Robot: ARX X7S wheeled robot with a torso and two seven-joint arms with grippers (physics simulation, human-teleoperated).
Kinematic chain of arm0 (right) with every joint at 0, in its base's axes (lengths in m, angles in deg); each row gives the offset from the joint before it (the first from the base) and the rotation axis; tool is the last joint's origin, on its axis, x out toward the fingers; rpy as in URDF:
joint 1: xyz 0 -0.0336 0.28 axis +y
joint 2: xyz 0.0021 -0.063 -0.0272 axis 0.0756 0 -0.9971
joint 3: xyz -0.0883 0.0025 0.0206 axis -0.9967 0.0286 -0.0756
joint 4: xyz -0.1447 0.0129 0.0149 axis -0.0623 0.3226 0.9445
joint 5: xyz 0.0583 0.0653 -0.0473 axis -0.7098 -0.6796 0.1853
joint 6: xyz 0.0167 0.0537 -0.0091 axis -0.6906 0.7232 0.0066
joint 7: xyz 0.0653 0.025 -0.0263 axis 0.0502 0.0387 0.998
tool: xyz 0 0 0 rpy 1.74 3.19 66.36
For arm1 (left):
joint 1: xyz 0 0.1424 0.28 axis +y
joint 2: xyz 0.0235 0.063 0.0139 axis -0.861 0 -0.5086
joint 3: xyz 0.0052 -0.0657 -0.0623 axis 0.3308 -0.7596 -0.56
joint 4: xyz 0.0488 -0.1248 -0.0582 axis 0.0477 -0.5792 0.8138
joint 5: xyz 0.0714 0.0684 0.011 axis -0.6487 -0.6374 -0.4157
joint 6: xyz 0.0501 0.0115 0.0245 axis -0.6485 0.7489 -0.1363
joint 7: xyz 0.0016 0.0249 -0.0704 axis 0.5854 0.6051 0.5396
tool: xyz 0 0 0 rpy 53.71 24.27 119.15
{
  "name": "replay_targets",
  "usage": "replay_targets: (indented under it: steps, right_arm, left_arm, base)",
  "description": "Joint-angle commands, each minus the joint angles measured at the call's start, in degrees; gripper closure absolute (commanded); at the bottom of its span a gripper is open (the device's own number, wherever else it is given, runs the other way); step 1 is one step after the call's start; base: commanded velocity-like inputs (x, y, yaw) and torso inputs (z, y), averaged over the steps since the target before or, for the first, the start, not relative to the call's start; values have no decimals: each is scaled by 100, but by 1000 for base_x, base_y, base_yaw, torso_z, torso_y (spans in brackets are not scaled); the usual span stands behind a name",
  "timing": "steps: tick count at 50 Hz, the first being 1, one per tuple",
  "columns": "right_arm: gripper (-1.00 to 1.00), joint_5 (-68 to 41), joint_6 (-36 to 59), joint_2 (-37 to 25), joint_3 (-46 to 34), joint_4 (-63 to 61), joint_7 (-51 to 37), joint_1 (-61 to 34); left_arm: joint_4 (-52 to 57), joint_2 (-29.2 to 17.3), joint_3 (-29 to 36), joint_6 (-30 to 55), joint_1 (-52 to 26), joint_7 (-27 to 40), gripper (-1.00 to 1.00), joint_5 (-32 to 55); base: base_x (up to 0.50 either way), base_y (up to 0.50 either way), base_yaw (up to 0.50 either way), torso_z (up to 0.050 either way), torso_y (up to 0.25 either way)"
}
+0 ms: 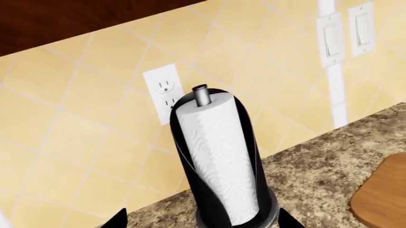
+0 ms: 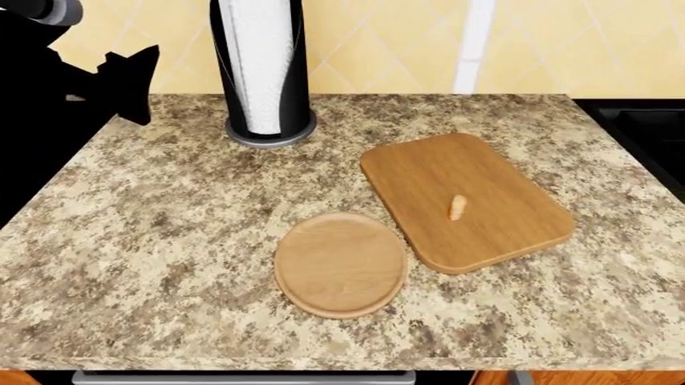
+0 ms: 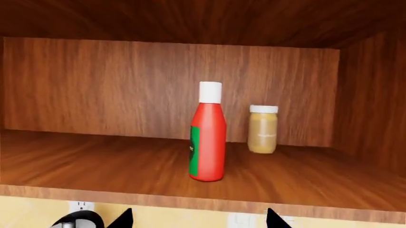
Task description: Pick the sushi from the plate and place it on the cutting board. Then pick the condiment bottle from the cabinet and place it next to the cutting board.
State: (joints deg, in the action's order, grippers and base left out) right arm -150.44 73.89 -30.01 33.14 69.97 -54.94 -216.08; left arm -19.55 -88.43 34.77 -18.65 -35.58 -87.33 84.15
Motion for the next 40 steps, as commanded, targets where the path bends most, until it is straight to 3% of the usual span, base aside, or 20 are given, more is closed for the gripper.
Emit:
replay_targets:
  steps: [1, 7, 12, 40]
  right_arm:
    - [-100, 3053, -289, 1065, 501, 1721, 2196, -455]
    - [-100, 6914, -475, 2029, 2661, 2569, 4005, -457]
    - [-100, 8375, -731, 2326, 3583, 2717, 4507, -458]
    - [-100, 7741, -1284, 2361, 3787, 3861, 4115, -458]
  left_arm:
    - [-152, 55, 61, -122, -49, -38, -100, -27]
    - [-239, 55, 78, -150, -76, -47, -100, -42]
    - [-340, 64, 129, -172, -133, -56, -100, -76]
    - [-835, -41, 122, -370, -125, -30, -100, -223]
  base:
    - [0, 0, 0, 50, 0]
    - [0, 0, 0, 50, 0]
    - [0, 0, 0, 50, 0]
    - [0, 0, 0, 4, 0]
